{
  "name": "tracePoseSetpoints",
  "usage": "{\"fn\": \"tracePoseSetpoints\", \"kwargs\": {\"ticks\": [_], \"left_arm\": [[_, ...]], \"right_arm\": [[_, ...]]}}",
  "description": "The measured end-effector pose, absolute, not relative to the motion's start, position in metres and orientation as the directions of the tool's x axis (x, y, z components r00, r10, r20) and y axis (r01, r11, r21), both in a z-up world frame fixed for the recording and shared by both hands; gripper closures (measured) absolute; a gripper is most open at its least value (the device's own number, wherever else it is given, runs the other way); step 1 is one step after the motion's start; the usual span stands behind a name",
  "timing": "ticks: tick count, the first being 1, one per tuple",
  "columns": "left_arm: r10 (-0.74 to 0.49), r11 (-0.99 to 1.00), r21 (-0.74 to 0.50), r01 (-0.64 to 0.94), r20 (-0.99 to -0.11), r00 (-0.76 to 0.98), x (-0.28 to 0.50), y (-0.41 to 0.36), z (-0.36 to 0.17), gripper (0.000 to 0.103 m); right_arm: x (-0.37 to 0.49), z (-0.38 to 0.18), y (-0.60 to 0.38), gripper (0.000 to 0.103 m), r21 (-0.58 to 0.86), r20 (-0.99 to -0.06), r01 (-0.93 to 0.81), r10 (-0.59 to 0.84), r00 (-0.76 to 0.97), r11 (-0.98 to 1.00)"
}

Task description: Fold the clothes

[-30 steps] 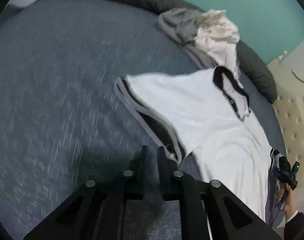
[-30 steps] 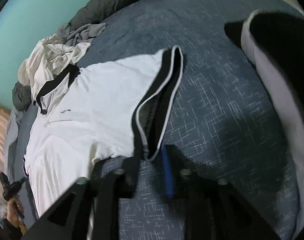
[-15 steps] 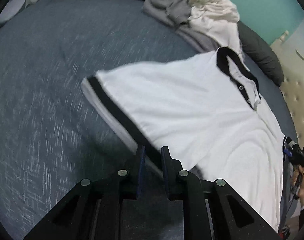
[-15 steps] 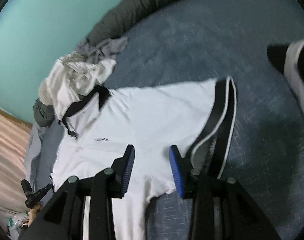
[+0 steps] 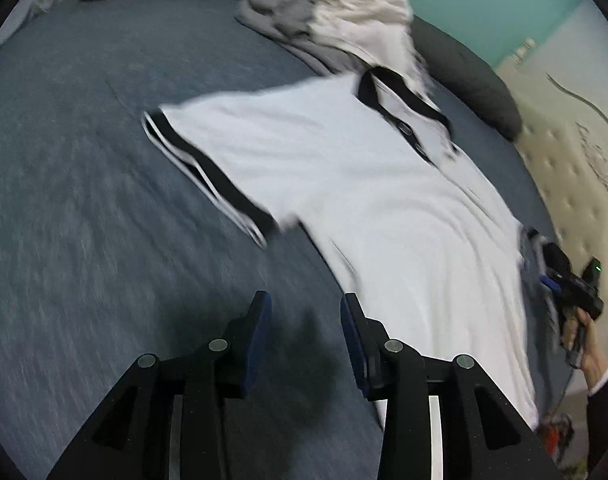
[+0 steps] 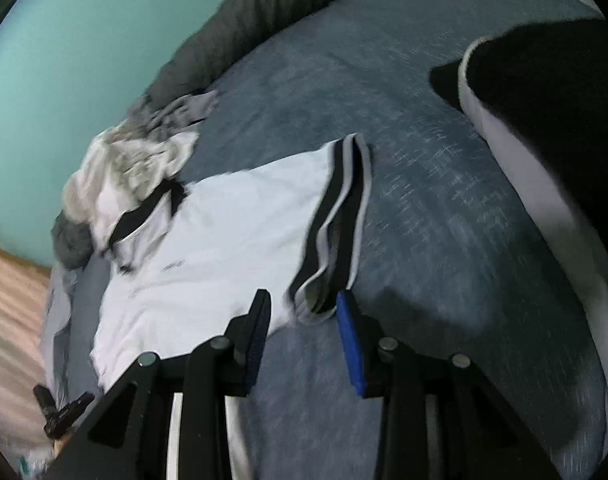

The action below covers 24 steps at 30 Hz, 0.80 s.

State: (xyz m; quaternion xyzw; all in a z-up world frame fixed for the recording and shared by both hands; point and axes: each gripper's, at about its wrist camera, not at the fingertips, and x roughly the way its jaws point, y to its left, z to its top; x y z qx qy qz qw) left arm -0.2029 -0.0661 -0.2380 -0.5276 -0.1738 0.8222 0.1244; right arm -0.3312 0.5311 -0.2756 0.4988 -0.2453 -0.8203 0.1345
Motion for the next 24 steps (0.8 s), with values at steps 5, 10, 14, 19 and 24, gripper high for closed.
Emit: {"fn": "tracePoseSetpoints", "kwargs": {"ticks": [5, 10, 14, 19, 24], "left_arm": [[0.443, -0.895, -0.435, -0.097, -0.842, -0.308, -0.146, -0.044, -0.242, 0.058], [0.438, -0.895, -0.402, -0.195, -0.875, -0.206, -0.093, -0.021, -0.25, 0.051], [0.447, -0.885, -0.413, -0.213, -0.883, -0.143, -0.06, -0.007, -0.26, 0.05], [0.443, -0.887, -0.417, -0.198, -0.89, -0.111, -0.039, -0.004, -0.271, 0.05], [0.434, -0.893, -0.411, -0.186, -0.895, -0.106, -0.027, -0.006, -0.275, 0.051]], "right_arm": [[-0.274, -0.266, 0.499, 0.055, 0.543, -0.795, 0.047, -0.531, -0.293, -0.839], [-0.21, -0.26, 0.485, 0.055, 0.515, -0.831, 0.112, -0.527, -0.177, -0.85], [-0.168, -0.269, 0.486, 0.054, 0.506, -0.852, 0.13, -0.518, -0.08, -0.853], [-0.12, -0.282, 0.488, 0.054, 0.461, -0.882, 0.169, -0.471, -0.025, -0.871], [-0.095, -0.294, 0.489, 0.054, 0.432, -0.898, 0.183, -0.441, -0.01, -0.883]]}}
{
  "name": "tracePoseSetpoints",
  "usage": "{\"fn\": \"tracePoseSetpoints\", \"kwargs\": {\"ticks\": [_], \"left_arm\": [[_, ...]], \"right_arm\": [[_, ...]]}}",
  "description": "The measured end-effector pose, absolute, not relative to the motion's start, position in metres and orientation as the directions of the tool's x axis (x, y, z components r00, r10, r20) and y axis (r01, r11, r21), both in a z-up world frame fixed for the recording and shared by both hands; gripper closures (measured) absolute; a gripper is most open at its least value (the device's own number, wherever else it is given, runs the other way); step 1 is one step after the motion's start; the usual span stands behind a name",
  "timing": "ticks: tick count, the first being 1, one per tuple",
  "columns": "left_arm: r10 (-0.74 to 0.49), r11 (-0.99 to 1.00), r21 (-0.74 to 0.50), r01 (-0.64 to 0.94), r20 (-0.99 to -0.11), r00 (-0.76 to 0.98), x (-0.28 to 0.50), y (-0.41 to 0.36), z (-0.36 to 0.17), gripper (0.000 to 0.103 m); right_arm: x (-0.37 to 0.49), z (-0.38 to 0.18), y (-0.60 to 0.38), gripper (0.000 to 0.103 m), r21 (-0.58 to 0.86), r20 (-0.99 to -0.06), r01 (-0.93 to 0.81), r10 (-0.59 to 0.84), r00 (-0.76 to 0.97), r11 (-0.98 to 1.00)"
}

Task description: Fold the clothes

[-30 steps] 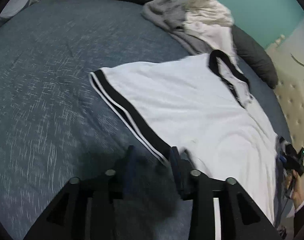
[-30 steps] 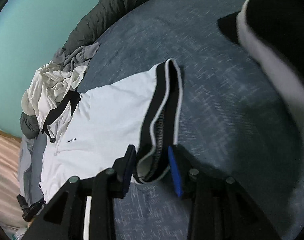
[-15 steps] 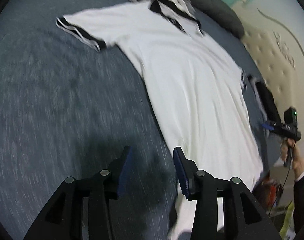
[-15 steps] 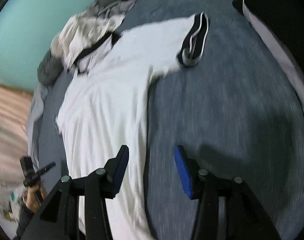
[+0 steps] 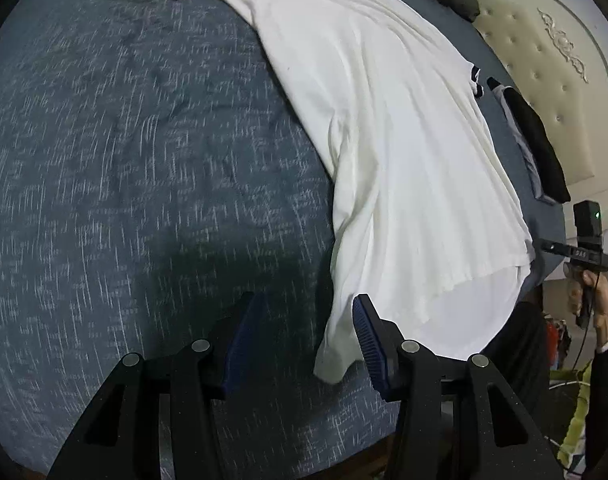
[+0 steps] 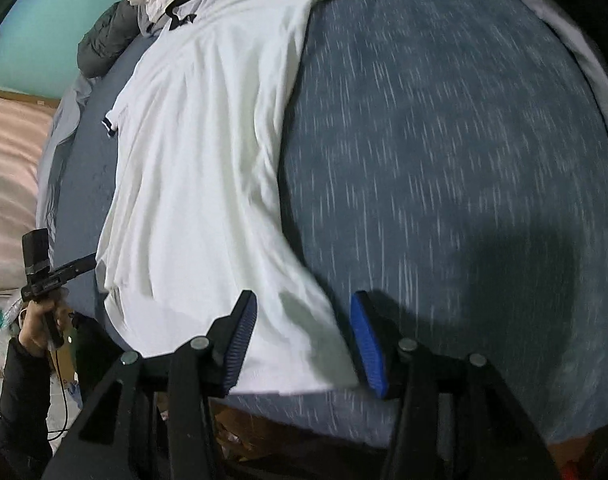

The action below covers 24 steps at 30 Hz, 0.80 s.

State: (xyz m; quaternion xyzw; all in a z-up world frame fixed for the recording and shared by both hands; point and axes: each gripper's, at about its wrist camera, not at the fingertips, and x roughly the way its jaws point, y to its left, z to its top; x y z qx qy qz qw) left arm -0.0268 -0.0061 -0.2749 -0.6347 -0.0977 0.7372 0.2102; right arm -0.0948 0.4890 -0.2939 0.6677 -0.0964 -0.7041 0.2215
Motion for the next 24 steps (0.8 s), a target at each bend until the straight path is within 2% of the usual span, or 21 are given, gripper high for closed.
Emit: {"fn": "tracePoseSetpoints", "kwargs": {"ticks": [1, 3, 4, 6, 7, 13, 15, 24], "left_arm": [[0.44, -0.89, -0.417, -0.184, -0.892, -0.103, -0.024, -0.006, -0.275, 0.054], [0.455, -0.881, -0.433, -0.189, -0.886, -0.089, -0.02, -0.004, -0.275, 0.074], [0.46, -0.878, -0.438, -0.193, -0.883, -0.088, -0.018, -0.003, -0.274, 0.087], [0.468, -0.873, -0.442, -0.206, -0.878, -0.099, -0.013, -0.002, -0.27, 0.095], [0.472, -0.87, -0.444, -0.213, -0.875, -0.105, -0.01, -0.001, -0.267, 0.099], [0.493, -0.859, -0.454, -0.235, -0.859, -0.141, 0.003, -0.004, -0.25, 0.101], [0.495, -0.858, -0.452, -0.243, -0.855, -0.158, 0.007, -0.009, -0.24, 0.101], [0.474, -0.871, -0.401, -0.285, -0.839, -0.268, 0.02, -0.043, -0.182, 0.101]], "right_arm": [[-0.092, -0.295, 0.489, 0.054, 0.42, -0.903, 0.186, -0.43, -0.017, -0.888], [-0.087, -0.296, 0.489, 0.054, 0.393, -0.913, 0.193, -0.406, -0.032, -0.899], [-0.079, -0.295, 0.496, 0.054, 0.387, -0.915, 0.194, -0.401, -0.04, -0.901], [-0.073, -0.298, 0.499, 0.054, 0.393, -0.912, 0.191, -0.408, -0.042, -0.899], [-0.071, -0.3, 0.499, 0.057, 0.397, -0.91, 0.189, -0.412, -0.042, -0.898], [-0.063, -0.293, 0.5, 0.095, 0.395, -0.908, 0.213, -0.415, -0.057, -0.894], [-0.061, -0.283, 0.504, 0.098, 0.4, -0.902, 0.229, -0.426, -0.076, -0.888], [-0.052, -0.212, 0.533, 0.099, 0.404, -0.857, 0.274, -0.466, -0.219, -0.873]]}}
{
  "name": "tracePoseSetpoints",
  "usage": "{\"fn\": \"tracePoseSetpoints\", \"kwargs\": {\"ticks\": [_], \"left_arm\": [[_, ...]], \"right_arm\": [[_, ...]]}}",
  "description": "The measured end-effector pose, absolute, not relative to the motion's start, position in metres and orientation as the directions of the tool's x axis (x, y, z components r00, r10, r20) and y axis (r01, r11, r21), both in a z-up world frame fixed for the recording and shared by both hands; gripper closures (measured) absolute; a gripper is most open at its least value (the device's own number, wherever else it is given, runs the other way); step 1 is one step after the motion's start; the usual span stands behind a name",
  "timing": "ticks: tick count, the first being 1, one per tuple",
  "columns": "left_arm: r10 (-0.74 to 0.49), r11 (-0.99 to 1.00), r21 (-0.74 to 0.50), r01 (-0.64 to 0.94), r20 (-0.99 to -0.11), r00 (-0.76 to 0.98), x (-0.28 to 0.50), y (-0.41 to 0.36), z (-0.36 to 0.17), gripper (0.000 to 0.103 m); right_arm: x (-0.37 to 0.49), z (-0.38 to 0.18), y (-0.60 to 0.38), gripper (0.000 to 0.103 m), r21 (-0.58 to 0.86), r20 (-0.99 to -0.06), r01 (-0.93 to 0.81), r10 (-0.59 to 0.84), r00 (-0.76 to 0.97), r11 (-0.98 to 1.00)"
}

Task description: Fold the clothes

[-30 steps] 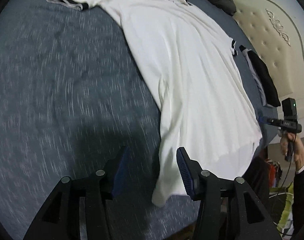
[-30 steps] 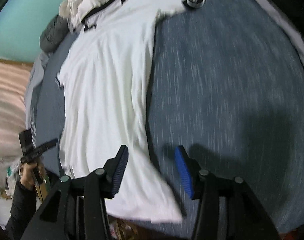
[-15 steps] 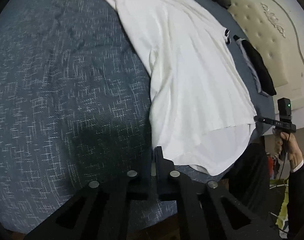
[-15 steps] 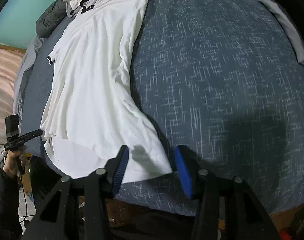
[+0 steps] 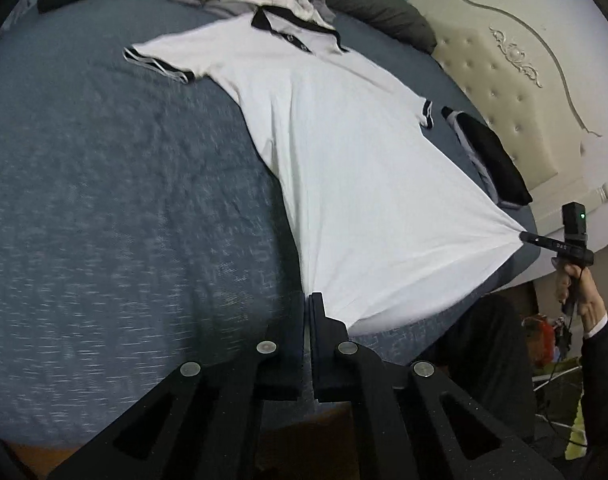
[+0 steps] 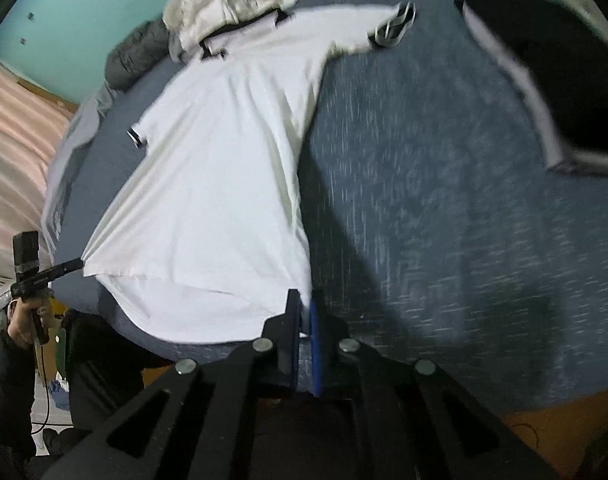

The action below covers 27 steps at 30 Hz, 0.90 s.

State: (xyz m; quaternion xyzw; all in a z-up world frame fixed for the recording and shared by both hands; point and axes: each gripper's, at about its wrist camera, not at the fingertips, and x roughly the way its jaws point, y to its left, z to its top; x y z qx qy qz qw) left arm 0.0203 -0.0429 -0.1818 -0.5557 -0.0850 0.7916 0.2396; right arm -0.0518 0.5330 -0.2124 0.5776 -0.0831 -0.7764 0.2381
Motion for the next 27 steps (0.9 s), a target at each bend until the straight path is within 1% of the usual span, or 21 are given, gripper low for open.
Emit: {"fn": "tracePoseSetpoints", "kwargs": {"ticks": [2, 5, 10, 14, 19, 21, 23, 24, 25, 27], "left_arm": [[0.475, -0.868, -0.398, -0.297, -0.84, -0.263, 0.022, -0.04, -0.18, 0.101], [0.467, -0.866, -0.384, -0.321, -0.85, -0.243, 0.025, -0.031, -0.185, 0.101], [0.435, -0.865, -0.356, -0.352, -0.883, -0.176, 0.03, -0.016, -0.208, 0.101], [0.419, -0.871, -0.344, -0.351, -0.894, -0.162, 0.03, -0.019, -0.217, 0.101], [0.407, -0.882, -0.338, -0.329, -0.898, -0.168, 0.026, -0.029, -0.218, 0.101], [0.403, -0.883, -0.334, -0.331, -0.9, -0.166, 0.024, -0.03, -0.217, 0.101], [0.397, -0.882, -0.328, -0.337, -0.904, -0.16, 0.025, -0.028, -0.219, 0.101], [0.397, -0.882, -0.328, -0.338, -0.905, -0.156, 0.025, -0.027, -0.22, 0.101], [0.398, -0.882, -0.331, -0.337, -0.905, -0.152, 0.025, -0.026, -0.22, 0.101], [0.399, -0.881, -0.333, -0.336, -0.905, -0.149, 0.025, -0.025, -0.221, 0.101]], "right_arm": [[-0.048, -0.202, 0.539, 0.099, 0.394, -0.854, 0.287, -0.463, -0.238, -0.873], [-0.044, -0.201, 0.544, 0.099, 0.372, -0.865, 0.3, -0.446, -0.23, -0.878], [-0.038, -0.238, 0.545, 0.099, 0.364, -0.893, 0.287, -0.42, -0.164, -0.886], [-0.032, -0.268, 0.537, 0.099, 0.35, -0.913, 0.287, -0.393, -0.106, -0.892], [-0.028, -0.269, 0.532, 0.098, 0.382, -0.901, 0.328, -0.428, -0.076, -0.864], [-0.027, -0.268, 0.529, 0.098, 0.381, -0.906, 0.337, -0.421, -0.052, -0.861], [-0.031, -0.266, 0.53, 0.095, 0.374, -0.909, 0.332, -0.414, -0.055, -0.866], [-0.034, -0.263, 0.533, 0.087, 0.373, -0.907, 0.322, -0.415, -0.072, -0.87], [-0.038, -0.26, 0.538, 0.074, 0.395, -0.894, 0.295, -0.438, -0.097, -0.87], [-0.048, -0.255, 0.549, 0.054, 0.437, -0.867, 0.236, -0.476, -0.147, -0.868]]}}
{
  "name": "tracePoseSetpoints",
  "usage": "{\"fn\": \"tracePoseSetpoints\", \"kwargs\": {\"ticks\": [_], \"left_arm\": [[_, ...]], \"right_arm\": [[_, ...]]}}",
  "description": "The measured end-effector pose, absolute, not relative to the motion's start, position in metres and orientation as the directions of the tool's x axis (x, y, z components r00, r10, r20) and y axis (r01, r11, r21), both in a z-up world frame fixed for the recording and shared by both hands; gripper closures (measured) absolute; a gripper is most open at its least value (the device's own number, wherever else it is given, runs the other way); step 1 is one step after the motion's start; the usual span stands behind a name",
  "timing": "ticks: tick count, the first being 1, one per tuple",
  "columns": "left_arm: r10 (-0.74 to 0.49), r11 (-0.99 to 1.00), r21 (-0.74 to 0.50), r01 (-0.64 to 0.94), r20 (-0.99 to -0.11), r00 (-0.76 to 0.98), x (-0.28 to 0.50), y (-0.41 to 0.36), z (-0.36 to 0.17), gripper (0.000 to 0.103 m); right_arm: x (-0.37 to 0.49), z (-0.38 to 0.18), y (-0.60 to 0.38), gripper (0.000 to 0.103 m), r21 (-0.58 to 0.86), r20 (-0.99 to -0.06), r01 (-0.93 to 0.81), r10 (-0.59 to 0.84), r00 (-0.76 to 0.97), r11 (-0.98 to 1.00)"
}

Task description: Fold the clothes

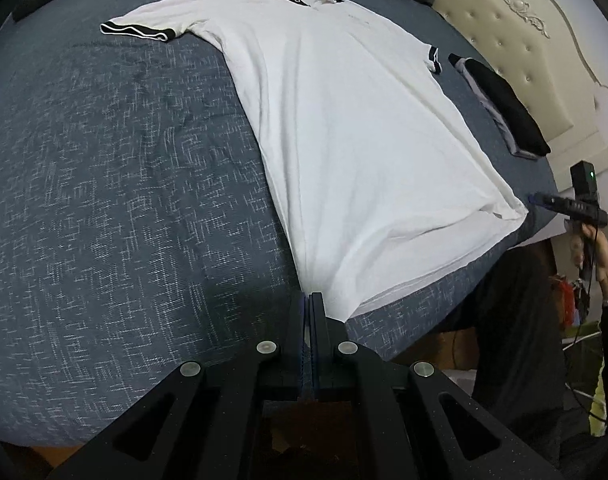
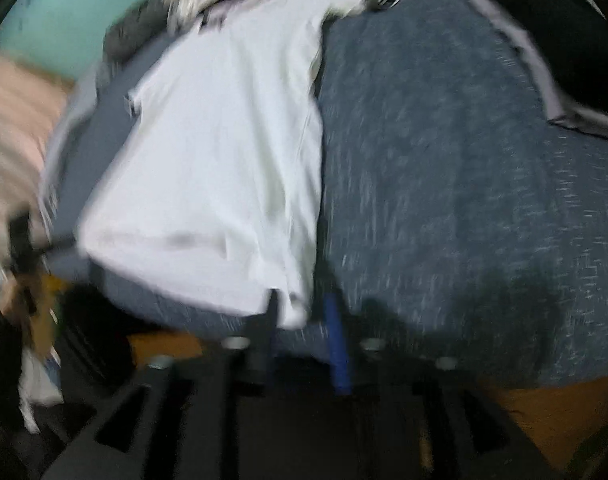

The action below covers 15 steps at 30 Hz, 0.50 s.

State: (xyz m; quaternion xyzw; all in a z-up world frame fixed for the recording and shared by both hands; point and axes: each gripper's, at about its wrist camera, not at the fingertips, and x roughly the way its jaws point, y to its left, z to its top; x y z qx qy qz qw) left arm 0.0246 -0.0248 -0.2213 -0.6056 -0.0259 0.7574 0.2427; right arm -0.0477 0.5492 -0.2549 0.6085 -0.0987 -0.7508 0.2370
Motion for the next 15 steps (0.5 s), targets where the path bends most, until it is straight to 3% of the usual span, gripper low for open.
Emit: {"fn": "tracePoseSetpoints", "kwargs": {"ticks": [11, 15], "left_arm": [[0.411, -0.877, -0.347, -0.334, -0.9, -0.144, 0.023, -0.025, -0.223, 0.101], [0.409, -0.876, -0.346, -0.337, -0.902, -0.138, 0.023, -0.022, -0.224, 0.101]], "right_arm": [[-0.075, -0.279, 0.553, 0.054, 0.484, -0.854, 0.08, -0.49, -0.174, -0.872], [-0.085, -0.286, 0.543, 0.062, 0.465, -0.862, 0.081, -0.472, -0.183, -0.882]]}}
